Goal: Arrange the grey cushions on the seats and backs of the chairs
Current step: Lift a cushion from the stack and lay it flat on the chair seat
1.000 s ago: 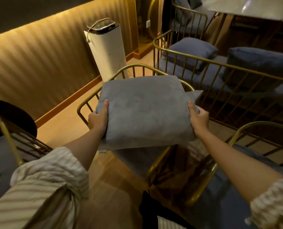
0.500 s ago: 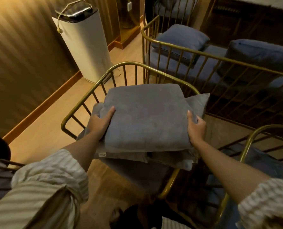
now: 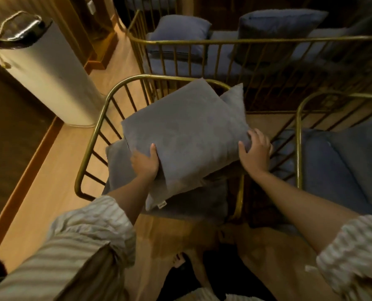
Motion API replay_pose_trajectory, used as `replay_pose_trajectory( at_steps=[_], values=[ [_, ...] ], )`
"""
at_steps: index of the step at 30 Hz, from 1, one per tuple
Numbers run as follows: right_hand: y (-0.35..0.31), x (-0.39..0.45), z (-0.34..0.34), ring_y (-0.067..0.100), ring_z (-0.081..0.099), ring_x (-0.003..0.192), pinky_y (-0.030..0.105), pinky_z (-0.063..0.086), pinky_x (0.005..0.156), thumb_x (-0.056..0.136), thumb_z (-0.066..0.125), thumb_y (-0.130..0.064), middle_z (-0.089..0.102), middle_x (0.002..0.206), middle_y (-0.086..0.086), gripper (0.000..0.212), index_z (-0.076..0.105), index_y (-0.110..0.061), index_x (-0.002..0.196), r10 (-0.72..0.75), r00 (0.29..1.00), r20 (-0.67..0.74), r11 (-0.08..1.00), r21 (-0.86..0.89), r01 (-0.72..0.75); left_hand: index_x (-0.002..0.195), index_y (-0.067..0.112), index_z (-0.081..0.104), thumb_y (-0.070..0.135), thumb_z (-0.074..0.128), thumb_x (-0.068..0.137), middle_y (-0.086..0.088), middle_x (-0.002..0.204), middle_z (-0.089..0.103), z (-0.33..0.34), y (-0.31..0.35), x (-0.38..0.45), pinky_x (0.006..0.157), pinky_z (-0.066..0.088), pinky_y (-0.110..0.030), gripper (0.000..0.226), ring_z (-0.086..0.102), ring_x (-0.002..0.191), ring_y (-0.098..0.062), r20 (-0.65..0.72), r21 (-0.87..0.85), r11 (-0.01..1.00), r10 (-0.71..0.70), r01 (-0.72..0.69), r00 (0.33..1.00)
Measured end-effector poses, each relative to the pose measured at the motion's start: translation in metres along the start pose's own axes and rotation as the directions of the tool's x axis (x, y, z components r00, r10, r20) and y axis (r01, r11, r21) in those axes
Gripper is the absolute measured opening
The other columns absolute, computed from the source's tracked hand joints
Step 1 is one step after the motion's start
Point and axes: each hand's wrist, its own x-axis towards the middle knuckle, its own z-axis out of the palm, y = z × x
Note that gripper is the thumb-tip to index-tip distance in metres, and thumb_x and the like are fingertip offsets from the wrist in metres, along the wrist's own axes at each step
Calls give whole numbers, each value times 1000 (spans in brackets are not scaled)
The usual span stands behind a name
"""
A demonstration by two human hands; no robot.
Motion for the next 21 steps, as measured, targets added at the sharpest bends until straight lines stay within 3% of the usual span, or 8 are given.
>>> replay_pose_trajectory(
  at_steps=[5,8,14,21],
  values=[
    [6,-31,-28,28,27,146,53,19,119,92,60,-28,40,154,10,55,46,-11,142,-66,998,-23,998,-2,66,156,20,3,51,60,88,-11,155,36,7,24,-31,118,29,-47,94,37,141,-31,87,85,973,206,-213,975],
    [25,-38,-50,27,28,146,50,19,118,91,61,-28,40,154,9,58,44,-12,144,-38,998,-47,999,19,39,157,15,7,28,65,92,-8,158,31,21,48,-58,119,23,-40,88,30,146,-26,164,78,923,361,-376,918],
    [103,-58,-130,32,38,136,44,29,108,93,62,-27,47,142,14,53,43,-9,140,130,983,-127,991,53,-124,154,10,21,14,60,93,-14,158,31,78,109,-139,119,27,-41,72,32,145,-30,346,47,846,485,-531,803],
    [243,-89,-249,38,45,130,44,36,105,89,66,-23,49,139,20,61,40,-6,141,344,902,-259,939,122,-323,150,8,33,20,61,94,-12,152,40,183,158,-265,114,34,-39,63,40,140,-30,488,31,779,535,-626,690]
  ],
)
